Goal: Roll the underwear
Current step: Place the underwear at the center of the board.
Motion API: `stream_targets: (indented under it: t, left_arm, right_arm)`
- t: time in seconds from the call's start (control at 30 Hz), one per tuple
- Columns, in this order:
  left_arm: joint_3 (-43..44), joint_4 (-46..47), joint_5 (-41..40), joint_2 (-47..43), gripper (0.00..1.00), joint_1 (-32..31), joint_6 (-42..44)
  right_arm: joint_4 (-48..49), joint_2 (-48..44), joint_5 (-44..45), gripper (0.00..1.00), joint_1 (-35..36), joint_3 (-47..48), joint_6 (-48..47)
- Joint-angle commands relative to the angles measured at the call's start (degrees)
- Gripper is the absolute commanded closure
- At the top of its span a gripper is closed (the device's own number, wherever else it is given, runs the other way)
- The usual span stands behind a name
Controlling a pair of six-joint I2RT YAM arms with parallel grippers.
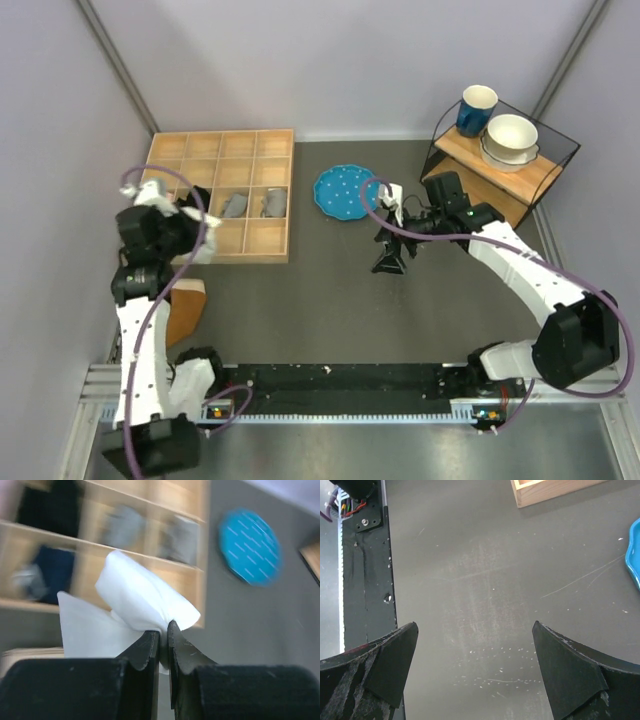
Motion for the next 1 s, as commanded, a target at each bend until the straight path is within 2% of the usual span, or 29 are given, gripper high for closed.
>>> stream_targets:
  t: [0.0,0.07,0.1,0.17,0.2,0.3,0.37,0.4,0.43,0.47,0.53,0.6,0.63,0.67,0.7,0.77,0.8,0.9,0.97]
  left_arm:
    - [0.97,1.97,12.04,1.84,1.0,-21.45,-3.58]
    - [0.7,6.87,12.92,2.72,1.0,-28.44,-5.96]
    - [0.53,8.73,13.44,3.6,1.0,-35.09,-7.71]
    - [-0.09,12.69,12.84,4.83,1.0,-41.36,-10.09]
    - [-0.09,15.66,12.92,6.75,1.0,-46.88,-12.1]
    - [-2.01,23.65,13.7,11.23,1.0,-54.2,-16.23]
    - [-4.73,28.33,14.67,13.61,0.98,-55.89,-18.62]
    - [-8.49,34.01,15.64,15.89,0.95,-55.98,-20.8]
    - [-10.61,36.41,16.34,17.39,0.89,-55.98,-21.7]
    - [-12.55,38.79,16.52,18.88,0.74,-55.9,-22.49]
    - [-16.69,41.96,16.18,23.19,0.63,-55.63,-23.2]
    - [-17.23,39.7,13.82,23.82,0.56,-54.32,-19.62]
    - [-16.53,32.99,8.14,22.69,0.52,-54.05,-17.51]
    - [-15.57,30.4,4.17,19.29,0.47,-53.7,-13.22]
    - [-13.29,25.24,0.74,17.34,0.38,-53.7,-11.44]
    - [-11.78,18.11,-7.68,11.38,0.27,-53.26,-7.14]
    - [-11.17,16.68,-9.12,9.51,0.2,-53.09,-5.81]
    - [-11.77,13.68,-8.62,4.23,0.17,-51.86,-2.11]
    - [-12.91,12.8,-7.21,2.04,0.18,-51.77,-2.28]
  right_arm:
    - [-0.48,-3.99,-2.68,0.01,-0.26,-0.73,-4.58]
    - [-0.75,-5.39,-2.24,0.01,-0.44,-1.17,-5.8]
    - [-0.92,-5.84,-2.06,0.01,-0.61,-1.35,-5.99]
    - [-0.92,-6.46,-1.45,0.01,-1.49,-1.79,-6.42]
    - [-0.92,-6.72,-1.45,0.01,-1.84,-1.88,-6.51]
    - [-1.01,-6.72,-0.4,0.01,-2.55,-2.05,-6.78]
    - [-1.1,-6.72,0.22,0.01,-2.55,-2.4,-7.13]
    - [-1.01,-6.72,0.22,0.01,-2.55,-2.49,-7.3]
    - [-1.1,-6.72,0.4,0.01,-2.55,-2.67,-7.48]
    - [-1.01,-6.63,0.4,0.01,-2.55,-3.02,-8.18]
    - [-1.1,-6.02,0.57,0.01,-2.55,-3.72,-8.97]
    - [-1.36,-5.41,0.49,0.01,-2.55,-4.51,-11.25]
    - [-1.71,-5.14,-0.21,0.02,-2.37,-5.47,-12.74]
    - [-3.46,-4.7,-0.83,0.03,-2.2,-6.0,-17.19]
    - [-4.08,-4.53,-1.18,0.04,-1.76,-6.7,-19.33]
    - [-4.88,-4.18,-0.83,0.05,1.04,-8.46,-24.24]
    - [-5.05,-4.09,-0.48,0.05,2.27,-9.08,-25.57]
    - [-4.44,-1.38,5.13,0.09,8.77,-9.88,-28.48]
    - [-2.34,0.82,11.8,0.14,12.55,-9.0,-26.31]
